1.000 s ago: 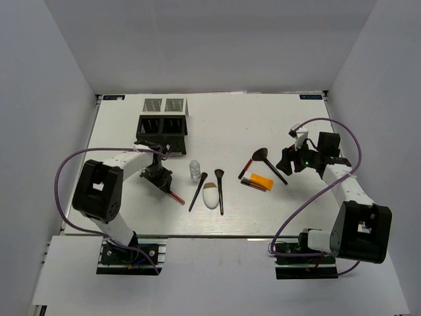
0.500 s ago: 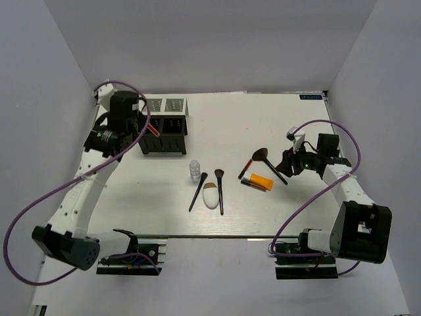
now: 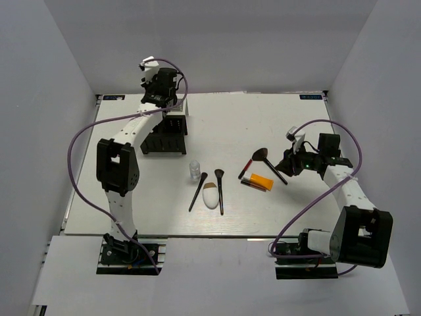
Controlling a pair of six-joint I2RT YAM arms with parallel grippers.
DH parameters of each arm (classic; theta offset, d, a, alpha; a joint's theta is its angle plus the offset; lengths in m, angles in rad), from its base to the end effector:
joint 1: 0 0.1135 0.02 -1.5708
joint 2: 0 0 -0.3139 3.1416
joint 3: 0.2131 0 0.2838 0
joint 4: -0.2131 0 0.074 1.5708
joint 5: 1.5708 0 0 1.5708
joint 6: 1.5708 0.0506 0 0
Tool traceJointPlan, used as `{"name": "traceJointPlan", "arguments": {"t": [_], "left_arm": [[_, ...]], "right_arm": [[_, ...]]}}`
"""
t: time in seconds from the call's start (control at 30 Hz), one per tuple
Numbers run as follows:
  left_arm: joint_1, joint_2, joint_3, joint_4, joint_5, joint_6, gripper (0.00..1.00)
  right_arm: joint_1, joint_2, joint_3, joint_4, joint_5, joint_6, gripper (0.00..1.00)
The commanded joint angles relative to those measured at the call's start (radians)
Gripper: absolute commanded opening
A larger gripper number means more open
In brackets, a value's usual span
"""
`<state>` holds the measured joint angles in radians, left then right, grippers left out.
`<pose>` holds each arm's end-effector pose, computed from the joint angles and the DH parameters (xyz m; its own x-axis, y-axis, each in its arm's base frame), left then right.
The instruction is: Organize the makeup
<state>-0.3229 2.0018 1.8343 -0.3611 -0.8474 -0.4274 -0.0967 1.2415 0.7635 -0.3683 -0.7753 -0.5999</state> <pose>0.5122 -0.1314 0.3574 -0.2679 -0.1997 -0.9425 -0.5657 0.8245 -0.0139 0.2676 0.0096 0.2538 -0.3935 -0.3669 -0.8429 -0.7450 0.6645 0.0584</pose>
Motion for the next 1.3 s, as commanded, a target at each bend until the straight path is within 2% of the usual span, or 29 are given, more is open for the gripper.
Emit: {"name": "traceJointPlan", "arguments": {"t": [0.0,0.2,0.37,0.4,0.43,0.5,0.53,0.77,0.83,0.93,0.97,1.0,1.03,1.07,1.17,1.2,1.27], "left_arm": [[0.005,0.003,0.075,0.170,-0.097,0.105,0.03],[0.015,0.072,0.122,0.166,-0.090,0.141,0.05],[0.015,0.086,0.079,0.142,-0.091,0.107,0.13],[0.024,0.084,0.071,0.128,-0.087,0.099,0.16],[0.024,0.086,0.063,0.123,-0.082,0.092,0.27],[0.024,0.084,0.057,0.113,-0.068,0.081,0.38],[0.024,0.084,0.054,0.110,-0.064,0.076,0.48],[0.024,0.068,0.048,0.091,-0.045,0.062,0.64],[0.024,0.052,0.048,0.087,-0.038,0.053,0.64],[0.013,-0.015,0.028,0.070,0.029,0.047,0.50],[0.013,-0.043,0.007,0.067,0.065,0.047,0.36],[0.013,-0.099,-0.013,0.064,0.108,0.052,0.27],[0.002,-0.133,-0.036,0.059,0.217,0.056,0.18],[0.002,-0.168,-0.093,0.050,0.266,0.056,0.06],[0.002,-0.322,-0.241,0.008,0.439,0.004,0.01],[0.002,-0.365,-0.288,0.001,0.486,-0.020,0.03],[-0.007,-0.504,-0.396,0.025,0.670,-0.024,0.15]], "right_arm": [[0.002,-0.031,0.028,-0.026,-0.013,-0.021,0.41],[-0.001,-0.037,0.008,-0.031,0.002,-0.028,0.41],[0.000,-0.013,0.026,-0.031,0.001,-0.015,0.46],[0.002,-0.008,0.033,-0.031,0.001,-0.014,0.49],[0.000,-0.004,0.039,-0.029,0.001,-0.017,0.52],[0.002,0.007,0.056,-0.034,-0.002,-0.017,0.56],[0.002,0.010,0.062,-0.035,-0.005,-0.018,0.56],[0.006,0.035,0.094,-0.041,-0.021,-0.006,0.58],[0.006,0.030,0.096,-0.040,-0.019,-0.005,0.58],[0.006,0.021,0.092,-0.043,-0.019,-0.003,0.57],[0.009,0.019,0.091,-0.044,-0.022,-0.003,0.54],[0.014,0.018,0.088,-0.046,-0.025,-0.009,0.52],[0.017,0.016,0.086,-0.049,-0.028,-0.014,0.51],[0.023,0.016,0.085,-0.052,-0.033,-0.014,0.49],[0.041,0.024,0.088,-0.043,-0.021,0.005,0.48],[0.046,0.029,0.089,-0.037,-0.012,0.029,0.48],[0.063,0.039,0.089,0.000,0.036,0.060,0.50]]}}
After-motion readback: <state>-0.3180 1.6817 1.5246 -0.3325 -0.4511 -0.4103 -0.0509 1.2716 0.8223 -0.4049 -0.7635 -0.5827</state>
